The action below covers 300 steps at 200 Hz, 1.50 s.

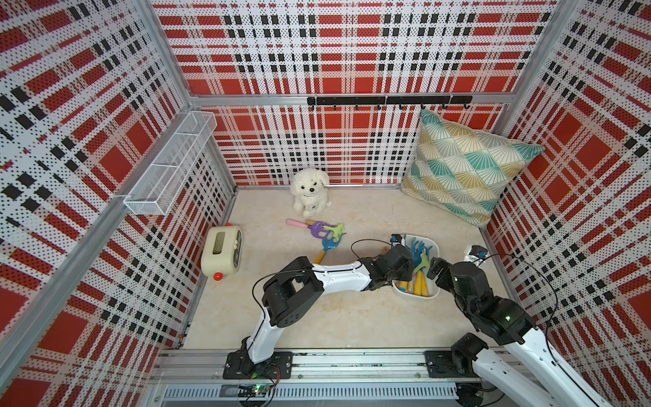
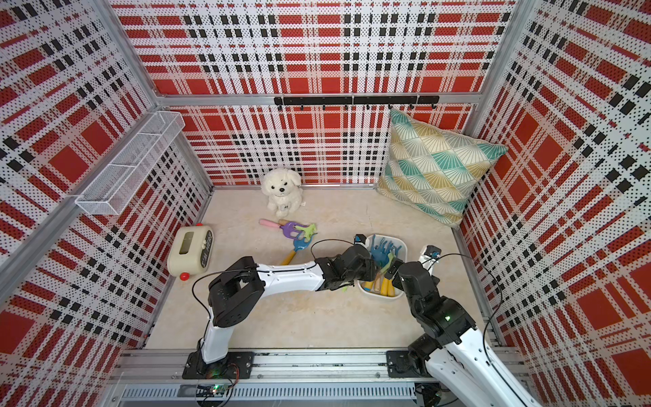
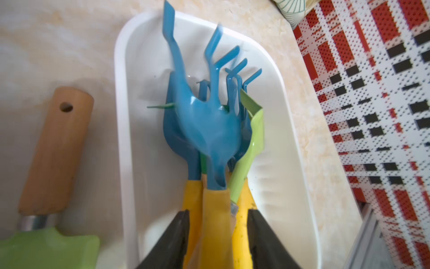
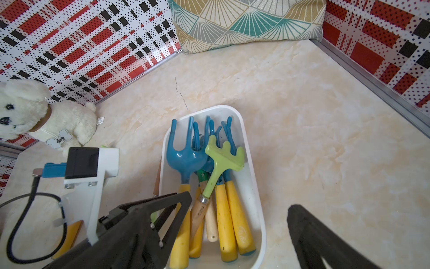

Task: Put the rake into the storage box
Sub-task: Place the rake in the storage box, then pick up the rake at the center of the board.

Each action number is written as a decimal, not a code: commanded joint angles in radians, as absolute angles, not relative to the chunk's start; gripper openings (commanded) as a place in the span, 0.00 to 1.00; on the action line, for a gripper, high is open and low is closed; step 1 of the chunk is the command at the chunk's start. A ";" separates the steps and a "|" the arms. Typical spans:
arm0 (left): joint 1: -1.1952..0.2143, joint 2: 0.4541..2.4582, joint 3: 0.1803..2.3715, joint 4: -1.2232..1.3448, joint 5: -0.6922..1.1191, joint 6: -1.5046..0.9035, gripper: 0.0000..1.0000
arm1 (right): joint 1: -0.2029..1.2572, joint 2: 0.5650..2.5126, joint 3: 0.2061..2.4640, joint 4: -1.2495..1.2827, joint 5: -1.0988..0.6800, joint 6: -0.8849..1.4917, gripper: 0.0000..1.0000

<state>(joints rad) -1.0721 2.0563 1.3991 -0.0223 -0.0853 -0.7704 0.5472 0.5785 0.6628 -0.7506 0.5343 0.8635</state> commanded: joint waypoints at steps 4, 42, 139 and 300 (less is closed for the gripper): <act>-1.080 2.017 1.418 -0.018 -0.082 -0.758 0.63 | 0.540 0.578 0.669 -0.736 0.525 0.869 1.00; -1.063 1.919 1.374 -0.037 -0.118 -0.741 0.73 | 0.534 0.599 0.673 -0.729 0.503 0.863 1.00; -0.860 1.852 1.284 -0.161 -0.162 -0.589 0.99 | 0.515 0.663 0.659 -0.547 0.168 0.743 1.00; -0.875 2.341 1.773 -0.434 -0.222 -0.440 0.37 | 0.482 0.746 0.664 -0.569 0.178 0.701 1.00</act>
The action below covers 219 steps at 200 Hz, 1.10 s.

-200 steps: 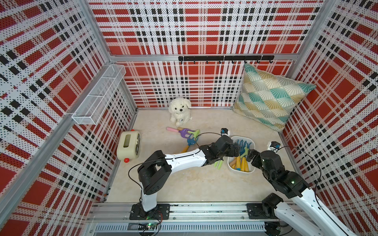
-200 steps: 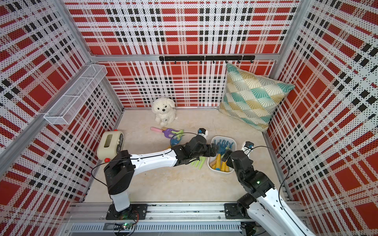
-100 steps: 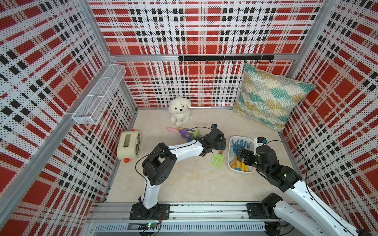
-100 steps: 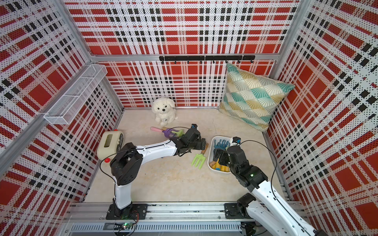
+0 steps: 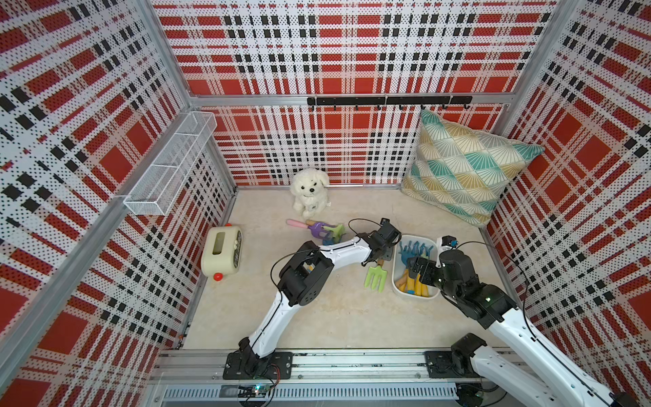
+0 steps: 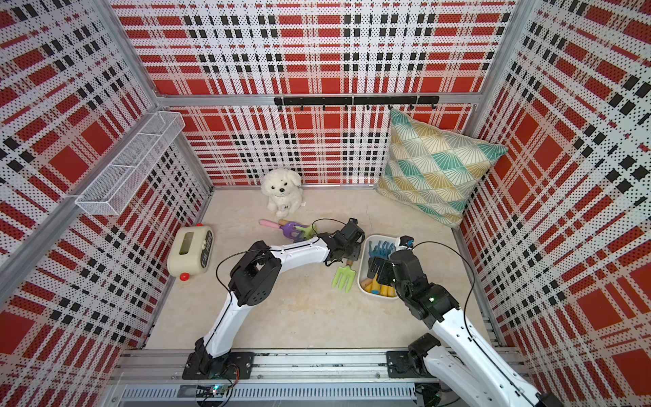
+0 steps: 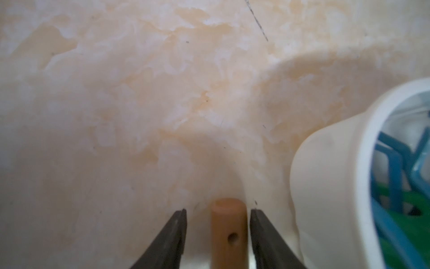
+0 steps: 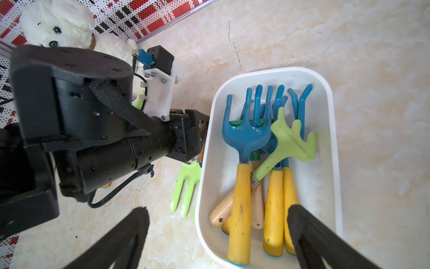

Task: Put the rake into the storage box
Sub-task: Pick up the rake at the center of the board.

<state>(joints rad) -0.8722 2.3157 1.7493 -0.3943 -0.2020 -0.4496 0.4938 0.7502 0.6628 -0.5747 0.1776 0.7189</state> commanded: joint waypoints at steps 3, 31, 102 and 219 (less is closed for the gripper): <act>-0.874 2.339 1.771 -0.433 -0.222 -0.440 0.35 | 0.480 0.746 0.663 -0.568 0.177 0.700 1.00; -0.871 2.305 1.733 -0.434 -0.236 -0.448 0.17 | 0.472 0.747 0.660 -0.560 0.161 0.698 1.00; -0.845 1.960 1.469 -0.301 -0.289 -0.504 0.00 | 0.469 0.751 0.654 -0.512 0.059 0.679 1.00; -0.995 1.330 0.624 0.966 -0.623 -0.464 0.00 | 0.460 0.776 0.645 -0.177 -0.513 0.835 0.77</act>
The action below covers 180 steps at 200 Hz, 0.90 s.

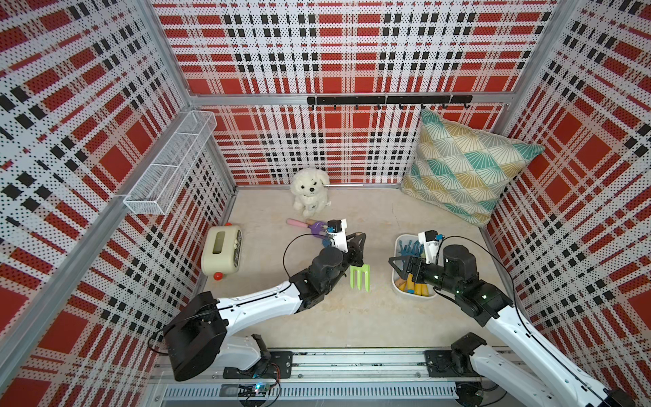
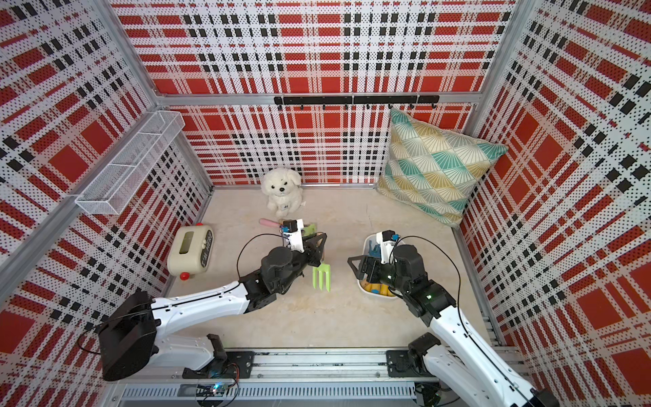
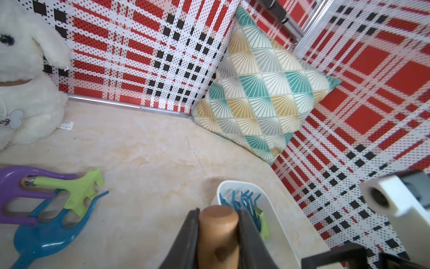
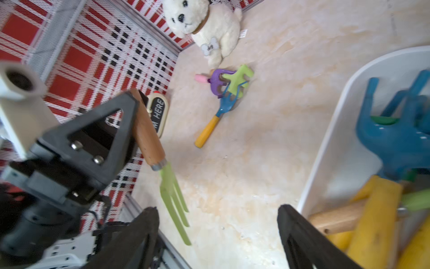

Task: Put the rake into the storage box
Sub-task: Pick up the rake at the center of the board.

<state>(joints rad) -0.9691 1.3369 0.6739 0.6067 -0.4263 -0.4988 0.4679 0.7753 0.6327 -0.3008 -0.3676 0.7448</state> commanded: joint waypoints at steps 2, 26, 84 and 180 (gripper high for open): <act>-0.996 1.334 0.622 0.977 -0.627 -0.466 0.00 | 0.460 0.776 0.644 -0.165 -0.520 0.845 0.76; -0.999 1.393 0.612 1.106 -0.615 -0.430 0.00 | 0.460 0.798 0.607 0.005 -0.632 1.034 0.65; -1.018 1.653 0.499 1.858 -0.586 -0.180 0.00 | 0.490 0.806 0.628 0.127 -0.626 1.356 0.59; -1.024 1.725 0.585 1.866 -0.469 -0.155 0.00 | 0.624 0.911 0.520 0.255 -0.345 1.756 0.51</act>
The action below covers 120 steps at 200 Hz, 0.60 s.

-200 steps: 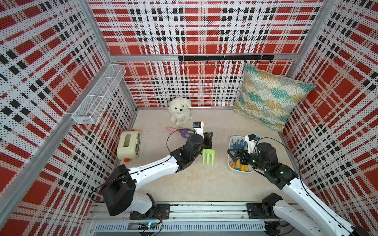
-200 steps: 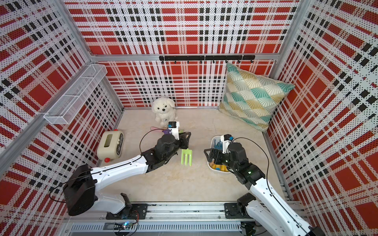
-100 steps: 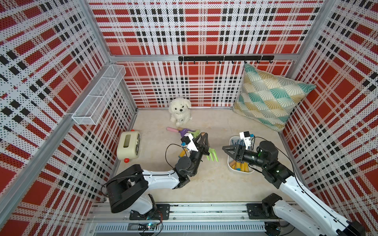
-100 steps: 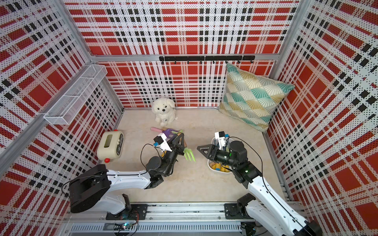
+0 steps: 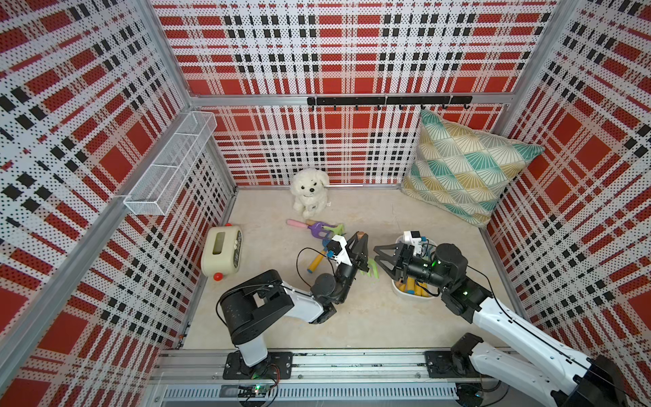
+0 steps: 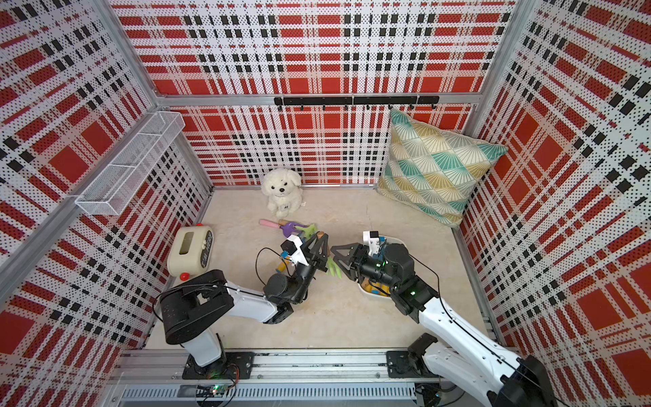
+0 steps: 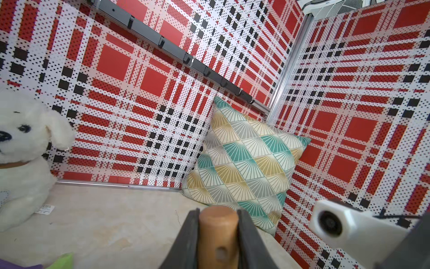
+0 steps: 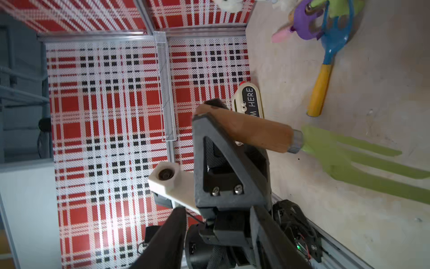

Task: Put the rake into the storage box
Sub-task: Pick up the rake at the center of the board.

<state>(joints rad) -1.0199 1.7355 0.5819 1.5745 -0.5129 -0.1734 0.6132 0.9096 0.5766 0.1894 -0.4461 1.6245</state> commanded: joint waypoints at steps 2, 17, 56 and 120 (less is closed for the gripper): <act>-1.025 1.723 0.584 1.865 -0.467 -0.155 0.00 | 0.624 0.913 0.514 0.265 -0.340 1.766 0.51; -1.034 1.714 0.578 1.867 -0.456 -0.153 0.00 | 0.632 0.933 0.484 0.335 -0.309 1.825 0.52; -1.052 1.712 0.584 1.871 -0.424 -0.141 0.00 | 0.666 1.028 0.513 0.427 -0.306 1.883 0.70; -1.063 1.702 0.580 1.871 -0.405 -0.154 0.00 | 0.699 1.079 0.489 0.488 -0.205 1.968 0.62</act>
